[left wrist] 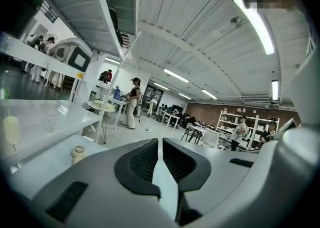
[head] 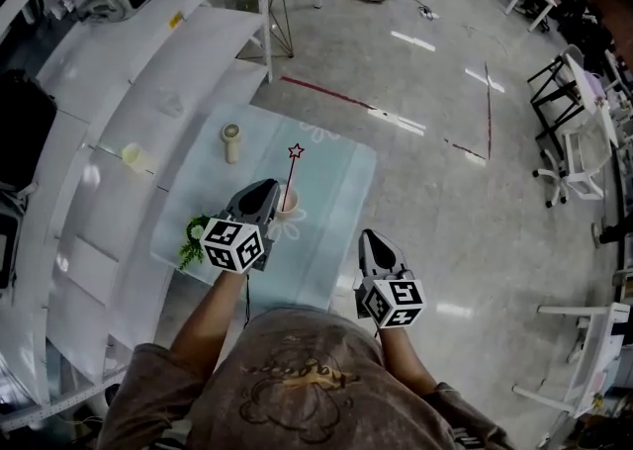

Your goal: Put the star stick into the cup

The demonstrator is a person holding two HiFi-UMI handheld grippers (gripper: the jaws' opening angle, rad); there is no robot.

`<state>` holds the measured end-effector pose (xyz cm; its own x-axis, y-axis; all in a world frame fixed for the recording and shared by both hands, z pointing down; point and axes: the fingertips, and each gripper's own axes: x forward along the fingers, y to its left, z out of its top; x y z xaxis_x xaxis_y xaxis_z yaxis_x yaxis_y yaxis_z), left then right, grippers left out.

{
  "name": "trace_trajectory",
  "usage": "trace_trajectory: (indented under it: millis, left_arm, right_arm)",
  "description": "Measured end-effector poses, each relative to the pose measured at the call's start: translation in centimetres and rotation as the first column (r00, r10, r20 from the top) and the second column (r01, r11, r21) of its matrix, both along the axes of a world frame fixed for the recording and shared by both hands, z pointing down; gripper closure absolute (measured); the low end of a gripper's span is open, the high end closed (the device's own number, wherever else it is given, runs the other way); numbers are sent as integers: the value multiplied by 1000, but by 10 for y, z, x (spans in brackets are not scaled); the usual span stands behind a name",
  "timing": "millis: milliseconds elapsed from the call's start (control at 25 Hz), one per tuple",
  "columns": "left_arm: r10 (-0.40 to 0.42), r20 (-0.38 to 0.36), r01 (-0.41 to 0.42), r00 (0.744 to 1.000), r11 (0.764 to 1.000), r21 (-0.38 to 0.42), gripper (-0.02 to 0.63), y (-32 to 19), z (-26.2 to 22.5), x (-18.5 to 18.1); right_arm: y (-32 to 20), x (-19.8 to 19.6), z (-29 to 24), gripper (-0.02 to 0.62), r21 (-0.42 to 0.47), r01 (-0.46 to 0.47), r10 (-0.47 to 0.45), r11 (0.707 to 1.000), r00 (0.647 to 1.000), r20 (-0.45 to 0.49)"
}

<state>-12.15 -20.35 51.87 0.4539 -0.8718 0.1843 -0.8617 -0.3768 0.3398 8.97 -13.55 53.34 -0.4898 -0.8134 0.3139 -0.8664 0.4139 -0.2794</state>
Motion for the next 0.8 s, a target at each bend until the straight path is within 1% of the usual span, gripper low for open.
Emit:
trace_trajectory:
  millis: [200,360,600,800]
  left_arm:
    - [-37,-23,38,999,999,39,571,31,-35,-15]
    - [-76,-22,77,997,995,66,571,52,-49,-30]
    - [-127,-7,127,992,988,87,571,82,-57,-45]
    - [-172,18,169,985,981,100,571,101,-56,-56]
  right_arm:
    - [0,-16,-15,592,28,53,-53,998,998,17]
    - [-2,-28,-22,592,44,92,-92,995,996,3]
    - [0,-43,-28,592,59,136,-136,989,991,-8]
    - [2,-57,-33,592,85,183,-180,979,983,-37]
